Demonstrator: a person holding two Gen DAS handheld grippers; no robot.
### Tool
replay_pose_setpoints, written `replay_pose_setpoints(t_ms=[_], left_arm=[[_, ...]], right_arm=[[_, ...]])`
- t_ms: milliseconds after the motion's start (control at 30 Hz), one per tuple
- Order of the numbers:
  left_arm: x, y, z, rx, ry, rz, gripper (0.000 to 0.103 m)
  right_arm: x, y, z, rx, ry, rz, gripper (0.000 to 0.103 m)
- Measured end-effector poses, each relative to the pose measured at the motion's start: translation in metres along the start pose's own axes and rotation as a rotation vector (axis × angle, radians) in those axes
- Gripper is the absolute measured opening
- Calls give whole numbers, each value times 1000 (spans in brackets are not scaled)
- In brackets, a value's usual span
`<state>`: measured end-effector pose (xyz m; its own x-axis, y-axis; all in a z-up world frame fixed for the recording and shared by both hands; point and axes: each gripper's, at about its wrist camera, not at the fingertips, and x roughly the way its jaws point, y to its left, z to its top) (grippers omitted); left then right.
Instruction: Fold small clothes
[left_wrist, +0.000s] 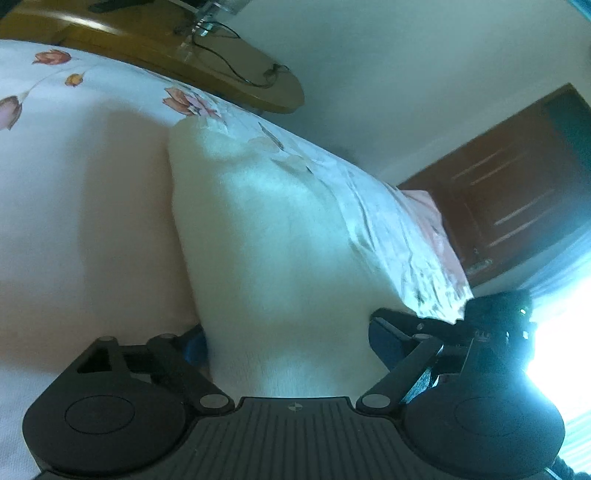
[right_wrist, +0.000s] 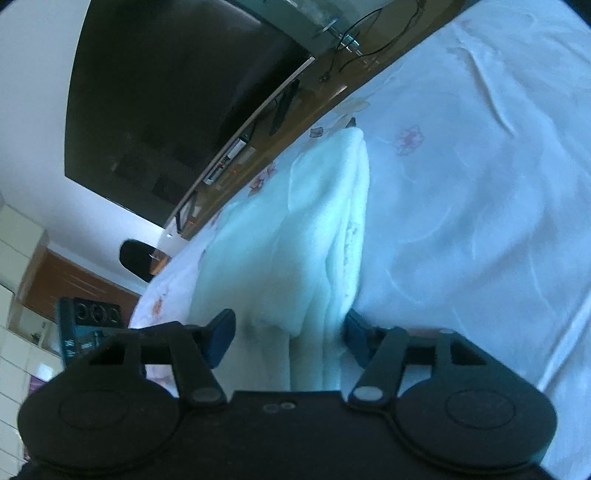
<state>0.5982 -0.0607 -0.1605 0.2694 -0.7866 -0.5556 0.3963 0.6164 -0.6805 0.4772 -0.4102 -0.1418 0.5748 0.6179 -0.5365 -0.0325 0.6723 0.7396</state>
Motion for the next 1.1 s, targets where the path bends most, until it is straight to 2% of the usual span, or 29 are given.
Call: replay_pose_setpoints(t_ms=[33, 100, 133, 200, 333, 500, 600, 867, 1100], left_arm=[[1, -2, 1, 7, -2, 11, 85], [4, -8, 1, 49, -9, 67, 68], [4, -9, 1, 67, -14, 110, 52], [6, -12, 2, 75, -17, 149, 47], [8, -39, 0, 182, -28, 252, 34], [-2, -72, 0, 313, -30, 344, 32], [-17, -86, 0, 362, -42, 372, 32], [-94, -91, -12, 366, -114, 423, 32], [-171, -70, -31, 336, -159, 507, 32]], right_arm=[[1, 2, 1, -7, 0, -17, 53], [2, 4, 1, -7, 0, -29, 51], [3, 7, 1, -22, 2, -48, 50], [4, 14, 1, -45, 0, -92, 43], [6, 39, -6, -141, -21, -212, 35], [6, 89, -23, -340, -53, -377, 30], [3, 114, -30, -425, -67, -421, 30], [1, 180, -50, -507, -92, -387, 30], [30, 237, -72, -559, -68, -305, 30]])
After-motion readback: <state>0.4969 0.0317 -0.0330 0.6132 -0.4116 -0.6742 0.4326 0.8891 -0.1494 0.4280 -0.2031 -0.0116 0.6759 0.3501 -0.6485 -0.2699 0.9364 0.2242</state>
